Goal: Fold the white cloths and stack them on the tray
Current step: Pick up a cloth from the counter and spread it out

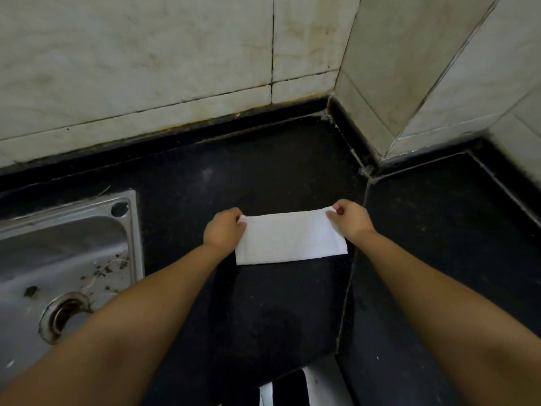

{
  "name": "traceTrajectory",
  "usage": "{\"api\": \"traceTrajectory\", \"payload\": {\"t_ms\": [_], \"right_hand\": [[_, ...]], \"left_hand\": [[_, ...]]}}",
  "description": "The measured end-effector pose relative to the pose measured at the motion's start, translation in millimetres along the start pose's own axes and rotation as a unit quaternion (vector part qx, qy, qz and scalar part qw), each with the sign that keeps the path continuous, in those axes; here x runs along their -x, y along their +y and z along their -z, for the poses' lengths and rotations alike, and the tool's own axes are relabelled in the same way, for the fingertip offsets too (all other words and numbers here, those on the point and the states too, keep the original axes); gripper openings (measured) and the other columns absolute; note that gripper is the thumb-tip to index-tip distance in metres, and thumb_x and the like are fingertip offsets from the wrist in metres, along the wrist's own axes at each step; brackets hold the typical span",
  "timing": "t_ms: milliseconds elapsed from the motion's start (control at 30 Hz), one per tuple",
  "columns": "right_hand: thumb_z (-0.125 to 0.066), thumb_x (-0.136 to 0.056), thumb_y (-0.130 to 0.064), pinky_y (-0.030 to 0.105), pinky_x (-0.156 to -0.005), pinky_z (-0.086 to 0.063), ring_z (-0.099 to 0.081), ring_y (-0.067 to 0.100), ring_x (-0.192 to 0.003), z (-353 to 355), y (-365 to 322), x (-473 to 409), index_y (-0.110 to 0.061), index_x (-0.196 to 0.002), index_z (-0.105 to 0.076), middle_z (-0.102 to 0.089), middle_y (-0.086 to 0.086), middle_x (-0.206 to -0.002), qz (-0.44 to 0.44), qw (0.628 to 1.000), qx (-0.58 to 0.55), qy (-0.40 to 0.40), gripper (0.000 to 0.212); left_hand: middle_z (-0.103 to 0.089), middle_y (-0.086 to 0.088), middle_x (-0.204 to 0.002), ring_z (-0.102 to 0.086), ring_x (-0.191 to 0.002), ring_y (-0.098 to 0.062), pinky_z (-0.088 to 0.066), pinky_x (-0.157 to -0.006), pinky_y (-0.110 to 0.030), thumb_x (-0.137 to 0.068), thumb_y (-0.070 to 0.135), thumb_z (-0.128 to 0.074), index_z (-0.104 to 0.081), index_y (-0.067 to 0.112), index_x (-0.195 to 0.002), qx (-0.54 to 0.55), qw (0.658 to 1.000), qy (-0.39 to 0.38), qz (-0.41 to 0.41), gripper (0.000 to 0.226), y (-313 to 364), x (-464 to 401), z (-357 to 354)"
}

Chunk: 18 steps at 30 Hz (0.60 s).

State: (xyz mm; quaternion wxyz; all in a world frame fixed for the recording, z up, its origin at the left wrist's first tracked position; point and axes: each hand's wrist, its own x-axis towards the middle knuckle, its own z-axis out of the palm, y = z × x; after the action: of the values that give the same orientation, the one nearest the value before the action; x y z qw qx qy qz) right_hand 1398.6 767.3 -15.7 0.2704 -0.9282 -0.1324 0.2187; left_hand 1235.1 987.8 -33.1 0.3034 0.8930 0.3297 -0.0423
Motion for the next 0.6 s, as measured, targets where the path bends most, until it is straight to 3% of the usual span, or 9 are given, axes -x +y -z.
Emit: {"api": "traceTrajectory", "payload": {"t_ms": [233, 433, 500, 600], "right_hand": [[-0.055, -0.092, -0.028, 0.034, -0.076, -0.047, -0.057, 0.027, -0.096, -14, 8, -12, -0.017, -0.087, -0.054, -0.055, 0.005, -0.094, 0.021, 0.996, 0.081, 0.02, 0.012], [-0.054, -0.093, -0.027, 0.039, -0.09, -0.044, -0.045, 0.027, -0.117, -12, -6, 6, -0.013, -0.124, -0.05, -0.049, 0.01, -0.123, 0.085, 0.979, 0.173, 0.071, 0.034], [-0.053, -0.093, -0.026, 0.037, -0.089, -0.045, -0.046, 0.025, -0.115, -18, -16, 25, -0.014, -0.124, -0.052, -0.051, 0.008, -0.12, 0.149, 0.971, 0.174, 0.061, 0.033], [-0.051, -0.094, -0.025, 0.03, -0.084, -0.042, -0.051, 0.021, -0.108, -39, -38, 66, -0.013, -0.111, -0.06, -0.056, 0.005, -0.11, 0.235, 0.962, 0.14, -0.027, 0.022]], "left_hand": [[-0.06, -0.008, -0.119, -0.057, -0.108, -0.026, -0.046, -0.091, -0.039, -0.095, 0.019, -0.046, -0.049, 0.017, -0.128, -0.072, 0.997, 0.008, -0.014, 0.033, 0, -5, -3], [-0.05, -0.009, -0.12, -0.047, -0.114, -0.026, -0.04, -0.092, -0.036, -0.094, 0.017, -0.045, -0.056, 0.012, -0.114, -0.149, 0.988, -0.019, -0.022, 0.024, 4, -5, 0], [-0.05, -0.009, -0.116, -0.048, -0.109, -0.025, -0.042, -0.088, -0.035, -0.092, 0.015, -0.048, -0.056, 0.012, -0.106, -0.125, 0.991, -0.047, -0.015, 0.017, 3, -1, 4], [-0.056, -0.005, -0.095, -0.053, -0.088, -0.021, -0.041, -0.067, -0.028, -0.088, 0.01, -0.052, -0.05, 0.013, -0.093, -0.007, 0.996, -0.087, 0.012, 0.006, -2, 8, 10]]}}
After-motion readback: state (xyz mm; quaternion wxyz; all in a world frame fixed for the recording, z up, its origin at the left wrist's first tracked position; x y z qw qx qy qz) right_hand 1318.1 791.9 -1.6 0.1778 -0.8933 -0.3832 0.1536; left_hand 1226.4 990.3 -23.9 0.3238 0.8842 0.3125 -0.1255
